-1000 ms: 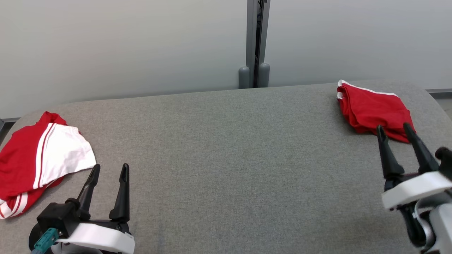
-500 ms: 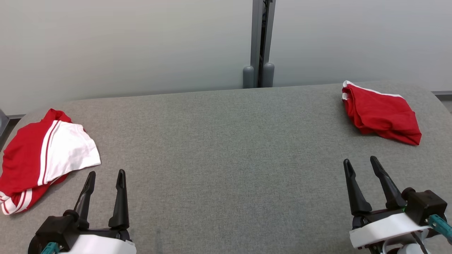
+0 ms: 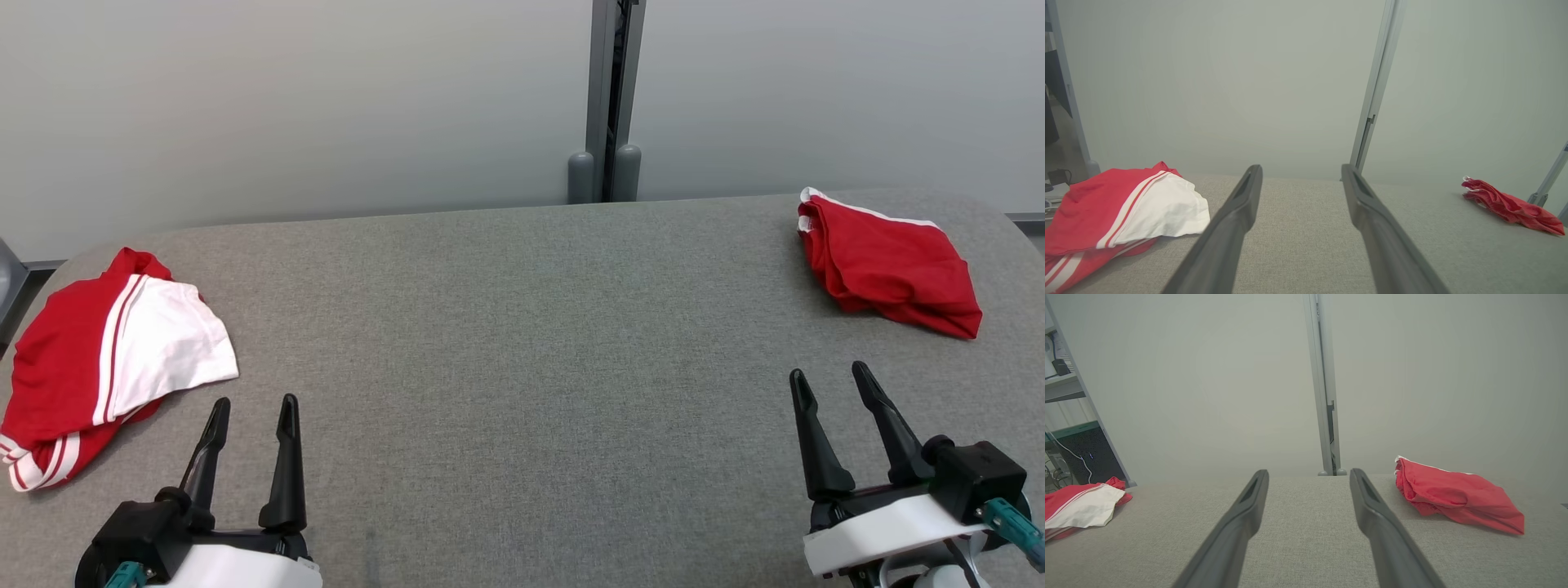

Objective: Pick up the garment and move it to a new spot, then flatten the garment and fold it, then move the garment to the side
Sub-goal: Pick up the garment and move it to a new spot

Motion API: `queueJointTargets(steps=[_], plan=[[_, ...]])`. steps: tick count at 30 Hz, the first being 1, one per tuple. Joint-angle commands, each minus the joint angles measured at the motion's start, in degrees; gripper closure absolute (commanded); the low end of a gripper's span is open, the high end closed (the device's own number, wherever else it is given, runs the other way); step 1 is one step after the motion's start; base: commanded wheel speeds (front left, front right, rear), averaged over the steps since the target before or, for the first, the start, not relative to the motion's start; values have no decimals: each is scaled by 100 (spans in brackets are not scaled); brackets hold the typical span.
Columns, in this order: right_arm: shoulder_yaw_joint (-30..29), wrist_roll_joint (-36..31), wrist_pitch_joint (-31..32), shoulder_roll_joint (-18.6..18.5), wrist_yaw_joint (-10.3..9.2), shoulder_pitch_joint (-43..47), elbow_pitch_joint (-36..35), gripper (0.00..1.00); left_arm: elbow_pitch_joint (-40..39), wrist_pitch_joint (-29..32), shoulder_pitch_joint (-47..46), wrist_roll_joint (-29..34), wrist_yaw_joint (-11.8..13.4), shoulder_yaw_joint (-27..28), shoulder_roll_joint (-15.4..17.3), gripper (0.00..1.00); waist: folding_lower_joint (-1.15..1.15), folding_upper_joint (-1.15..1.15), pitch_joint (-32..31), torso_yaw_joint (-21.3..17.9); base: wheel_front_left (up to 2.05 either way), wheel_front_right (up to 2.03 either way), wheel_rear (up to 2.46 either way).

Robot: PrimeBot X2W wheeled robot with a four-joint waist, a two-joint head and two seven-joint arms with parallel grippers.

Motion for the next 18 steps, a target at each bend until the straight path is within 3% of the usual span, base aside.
queueJointTargets(steps=[1,18], plan=[[-35,-23,-27,-17,2,61,21,0,6,-11,0,51,-35,45,12,0,0,0,3,-2,0,0,0],[-37,-81,-27,5,2,54,36,0,132,-12,-53,205,-218,119,-138,0,0,0,-3,103,0,0,0]])
